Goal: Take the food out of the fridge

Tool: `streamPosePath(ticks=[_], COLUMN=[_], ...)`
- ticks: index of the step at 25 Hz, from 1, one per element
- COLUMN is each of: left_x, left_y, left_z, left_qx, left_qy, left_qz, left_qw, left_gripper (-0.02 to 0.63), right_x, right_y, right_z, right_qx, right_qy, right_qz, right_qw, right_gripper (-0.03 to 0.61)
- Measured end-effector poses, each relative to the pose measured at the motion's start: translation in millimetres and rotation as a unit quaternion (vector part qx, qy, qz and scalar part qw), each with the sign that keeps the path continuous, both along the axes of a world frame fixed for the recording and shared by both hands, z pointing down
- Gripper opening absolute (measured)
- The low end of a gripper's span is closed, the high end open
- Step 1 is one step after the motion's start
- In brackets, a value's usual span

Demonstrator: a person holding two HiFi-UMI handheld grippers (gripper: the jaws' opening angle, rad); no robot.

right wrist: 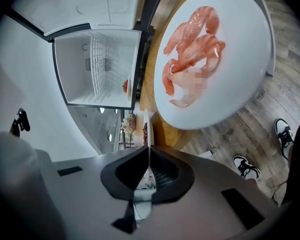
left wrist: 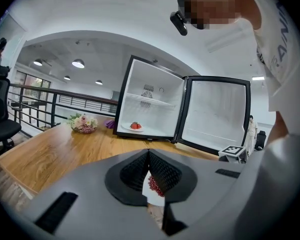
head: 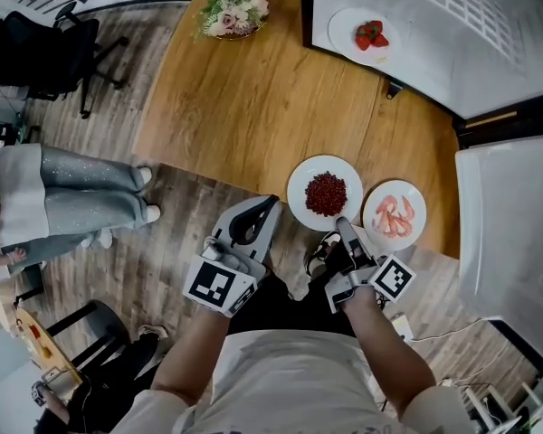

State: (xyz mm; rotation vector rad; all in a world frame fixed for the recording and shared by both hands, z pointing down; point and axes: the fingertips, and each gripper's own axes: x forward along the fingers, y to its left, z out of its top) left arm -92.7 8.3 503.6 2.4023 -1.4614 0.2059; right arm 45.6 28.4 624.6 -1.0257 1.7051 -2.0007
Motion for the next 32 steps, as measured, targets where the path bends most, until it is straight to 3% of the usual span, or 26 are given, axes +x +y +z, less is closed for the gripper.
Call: streamPosePath(ticks=[13, 20, 24, 32], left_x=[11, 15, 17, 21], left_y=[3, 4, 4, -2], left_z=[9, 10, 10, 8], left_qx=[-0.013, -0.015, -0.017, -0.019], left_qy=[0.003, 0.002, 0.002, 0.000], left_qz=[0.016, 0.021, 0.024, 0.028], left_qw=[0.9998, 0.9997, 0.9996, 0.9994], left_gripper=[0.008, 0.008, 0.008, 0.008], right_x=[7, 9, 9, 25], right_y=[16, 17, 20, 36], right_z=[18, 17, 13, -9], right_qx=[-0.038, -0.031, -0.027, -0.013], right_qy=[0.006, 0.004, -0.005, 0.026], right_qz=[-0.004, -0.004, -0.014, -0.050], right_qw=[0.999, 0.999, 1.000, 0.998], right_gripper=[0.029, 0.034, 0.077, 0.056])
